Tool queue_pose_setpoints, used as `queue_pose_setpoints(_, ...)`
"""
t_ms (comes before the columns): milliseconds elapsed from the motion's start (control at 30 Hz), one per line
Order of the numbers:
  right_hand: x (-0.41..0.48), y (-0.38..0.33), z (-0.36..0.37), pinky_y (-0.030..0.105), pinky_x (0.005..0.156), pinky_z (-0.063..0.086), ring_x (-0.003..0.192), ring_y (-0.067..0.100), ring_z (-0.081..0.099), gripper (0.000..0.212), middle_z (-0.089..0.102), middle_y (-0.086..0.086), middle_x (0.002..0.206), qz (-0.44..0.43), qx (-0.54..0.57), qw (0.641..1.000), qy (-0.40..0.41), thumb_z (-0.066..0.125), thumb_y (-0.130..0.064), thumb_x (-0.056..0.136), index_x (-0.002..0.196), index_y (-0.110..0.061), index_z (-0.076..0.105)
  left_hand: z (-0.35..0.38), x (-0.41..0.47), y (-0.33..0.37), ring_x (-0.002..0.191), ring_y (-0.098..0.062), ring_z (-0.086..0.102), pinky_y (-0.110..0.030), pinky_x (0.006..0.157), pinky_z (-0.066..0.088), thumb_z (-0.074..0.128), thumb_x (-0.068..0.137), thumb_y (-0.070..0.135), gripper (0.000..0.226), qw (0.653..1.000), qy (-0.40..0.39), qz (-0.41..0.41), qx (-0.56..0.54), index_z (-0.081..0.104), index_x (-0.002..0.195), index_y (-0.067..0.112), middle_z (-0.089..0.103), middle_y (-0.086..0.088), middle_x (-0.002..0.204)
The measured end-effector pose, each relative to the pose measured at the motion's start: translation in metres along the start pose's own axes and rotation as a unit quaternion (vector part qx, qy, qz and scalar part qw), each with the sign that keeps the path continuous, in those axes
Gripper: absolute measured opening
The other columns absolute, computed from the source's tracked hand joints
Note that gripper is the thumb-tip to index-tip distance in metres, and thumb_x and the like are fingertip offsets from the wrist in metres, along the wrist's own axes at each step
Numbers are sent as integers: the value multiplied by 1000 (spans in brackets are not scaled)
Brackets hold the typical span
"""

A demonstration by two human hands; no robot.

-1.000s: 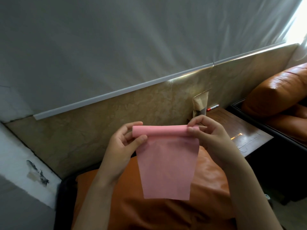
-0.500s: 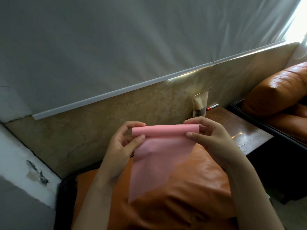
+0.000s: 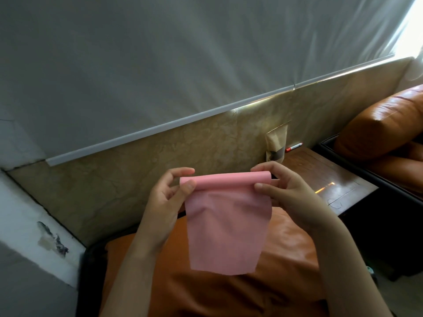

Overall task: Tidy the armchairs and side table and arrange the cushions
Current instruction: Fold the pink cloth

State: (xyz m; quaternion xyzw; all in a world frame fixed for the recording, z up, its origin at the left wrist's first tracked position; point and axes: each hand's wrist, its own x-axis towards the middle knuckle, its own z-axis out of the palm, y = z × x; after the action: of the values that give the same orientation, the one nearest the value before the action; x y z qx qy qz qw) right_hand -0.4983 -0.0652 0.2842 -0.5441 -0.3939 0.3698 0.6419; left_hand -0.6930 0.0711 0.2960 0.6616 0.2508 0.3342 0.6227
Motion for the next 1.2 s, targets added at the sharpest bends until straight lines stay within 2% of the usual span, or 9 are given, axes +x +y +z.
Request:
queue_pose_setpoints(200,0,0,2,25,62,53,71,11,64,21,70,2,79,-35,-11,999,8,65,-14,78,97,-12,61,1,-1,2,82,-16,69,-24,60,55,64,83,17,29,1000,-5,-8,-18,59,112,20,72,-2,91)
queue_pose_setpoints(367,1,1,4,23,57,51,66,10,61,20,69,2,76,-47,5,999,8,64,-13,78,98,-11,59,0,-3,4,84,-24,65,-31,65,58,66,75,20,28,999,-13,0,-50,66,100,31,69,-10,92)
queue_pose_setpoints(567,2,-1,4,20,51,47,59,9,60,19,68,3,70,-58,27,998,9,61,-12,80,99,-11,59,-3,-2,7,76,-13,67,-25,60,57,63,73,16,26,997,-19,9,-78,72,88,35,73,1,87)
queue_pose_setpoints(733,2,-1,6,15,48,43,53,4,55,23,65,0,65,-63,52,996,22,60,-8,79,102,-12,60,-3,-1,7,75,-10,65,-21,60,54,61,74,18,23,996,-21,11,-87,70,94,26,71,3,87)
queue_pose_setpoints(833,1,0,3,18,53,48,60,10,61,25,69,4,74,-58,71,996,9,63,-7,77,100,-15,64,-3,-1,7,71,-7,62,-20,59,52,59,75,29,15,997,-13,15,-70,73,81,28,68,9,81)
queue_pose_setpoints(900,0,0,2,21,57,51,67,14,65,26,71,7,79,-50,72,996,2,74,-12,73,97,-19,68,-4,0,7,72,-5,63,-21,59,52,60,74,32,14,999,-1,19,-46,72,79,26,69,10,79)
queue_pose_setpoints(1000,0,0,3,24,59,53,69,15,65,30,70,6,80,-39,52,998,15,84,-33,66,91,-24,71,-4,0,5,78,-8,66,-23,62,55,62,75,30,13,1000,6,22,-11,71,84,28,71,8,84)
queue_pose_setpoints(1100,2,3,3,23,59,51,68,14,61,10,69,4,77,-41,40,997,45,74,-24,74,83,-25,71,-3,-1,4,84,-15,70,-26,69,58,63,80,26,32,1000,2,24,-7,63,112,32,74,-3,92)
queue_pose_setpoints(1200,3,4,2,25,65,54,73,16,65,21,71,8,82,-38,42,998,38,72,-17,70,89,-25,72,-3,-1,5,92,-15,70,-23,73,56,62,82,22,41,1000,-1,21,7,55,122,25,73,-4,99)
